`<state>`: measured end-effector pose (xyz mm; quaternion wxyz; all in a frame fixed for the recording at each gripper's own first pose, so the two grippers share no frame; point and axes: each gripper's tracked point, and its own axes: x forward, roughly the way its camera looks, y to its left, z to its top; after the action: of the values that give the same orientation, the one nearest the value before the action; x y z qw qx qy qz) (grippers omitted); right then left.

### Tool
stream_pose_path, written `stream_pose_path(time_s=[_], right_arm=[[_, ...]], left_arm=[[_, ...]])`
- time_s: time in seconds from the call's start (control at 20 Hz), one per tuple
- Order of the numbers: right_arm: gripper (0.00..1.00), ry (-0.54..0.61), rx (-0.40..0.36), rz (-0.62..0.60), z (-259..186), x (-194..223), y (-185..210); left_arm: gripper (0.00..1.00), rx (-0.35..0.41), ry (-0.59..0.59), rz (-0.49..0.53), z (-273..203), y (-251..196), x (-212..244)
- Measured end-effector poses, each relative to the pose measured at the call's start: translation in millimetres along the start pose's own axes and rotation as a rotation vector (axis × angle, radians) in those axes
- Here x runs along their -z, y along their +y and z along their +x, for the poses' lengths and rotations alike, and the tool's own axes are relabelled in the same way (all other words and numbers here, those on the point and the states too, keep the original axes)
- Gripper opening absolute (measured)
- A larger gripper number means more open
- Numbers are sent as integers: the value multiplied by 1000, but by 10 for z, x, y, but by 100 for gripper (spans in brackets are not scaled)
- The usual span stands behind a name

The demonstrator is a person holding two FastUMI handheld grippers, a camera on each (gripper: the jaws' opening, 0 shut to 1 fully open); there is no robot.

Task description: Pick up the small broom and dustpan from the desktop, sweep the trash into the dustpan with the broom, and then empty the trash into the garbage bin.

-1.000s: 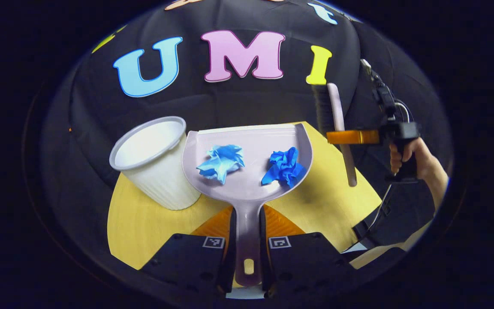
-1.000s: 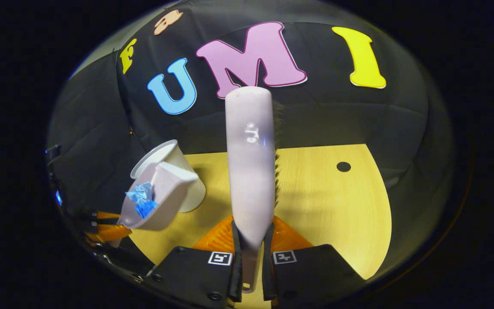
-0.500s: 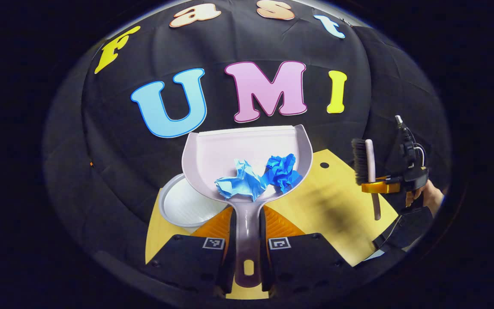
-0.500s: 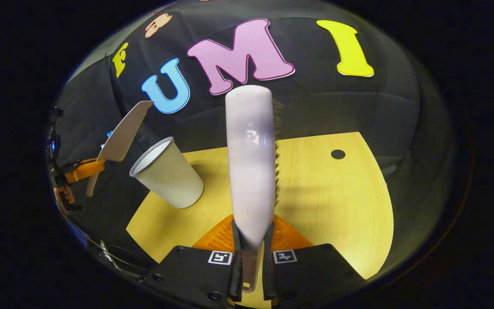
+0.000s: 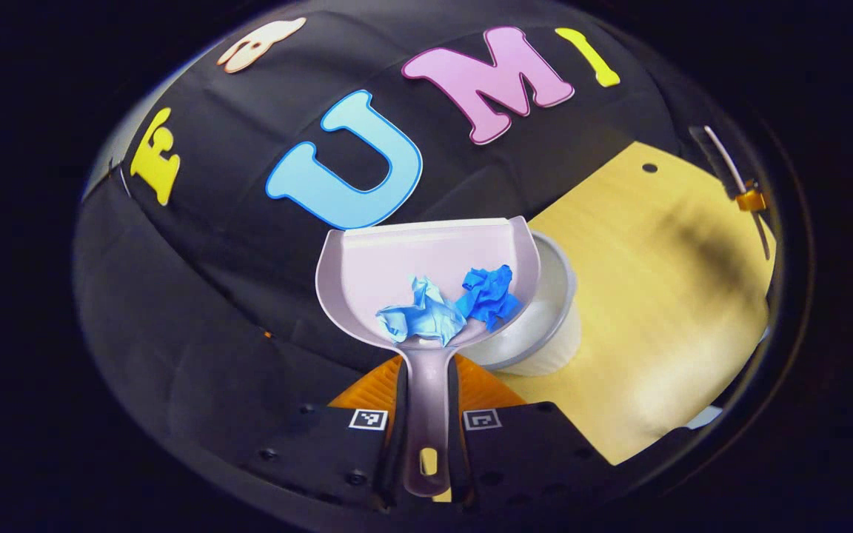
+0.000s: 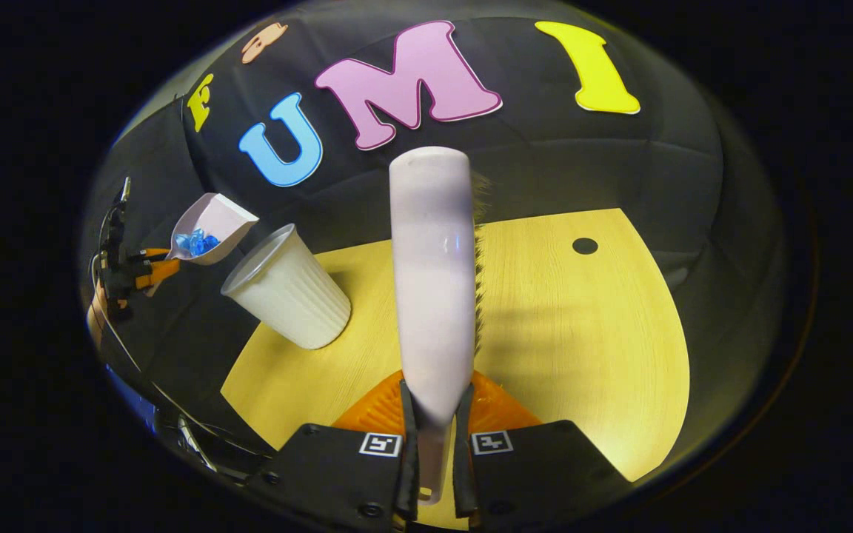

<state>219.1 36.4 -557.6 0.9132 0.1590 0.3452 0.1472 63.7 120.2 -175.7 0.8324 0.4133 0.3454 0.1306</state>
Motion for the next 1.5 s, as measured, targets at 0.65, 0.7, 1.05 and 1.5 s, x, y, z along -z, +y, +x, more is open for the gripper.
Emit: stream_pose_path(time_s=[0.65, 0.7, 1.05, 1.5], right_arm=[[20, 48, 4, 15, 116, 263, 2], [20, 50, 6, 17, 94, 272, 6], [20, 51, 5, 22, 84, 250, 32], [20, 41, 9, 34, 11, 239, 88]], left_arm=[[20, -233, 90, 523, 74, 391, 129], [21, -247, 86, 533, 65, 404, 117], [20, -227, -5, 400, 40, 280, -14], [20, 70, -267, -61, -871, -393, -771]])
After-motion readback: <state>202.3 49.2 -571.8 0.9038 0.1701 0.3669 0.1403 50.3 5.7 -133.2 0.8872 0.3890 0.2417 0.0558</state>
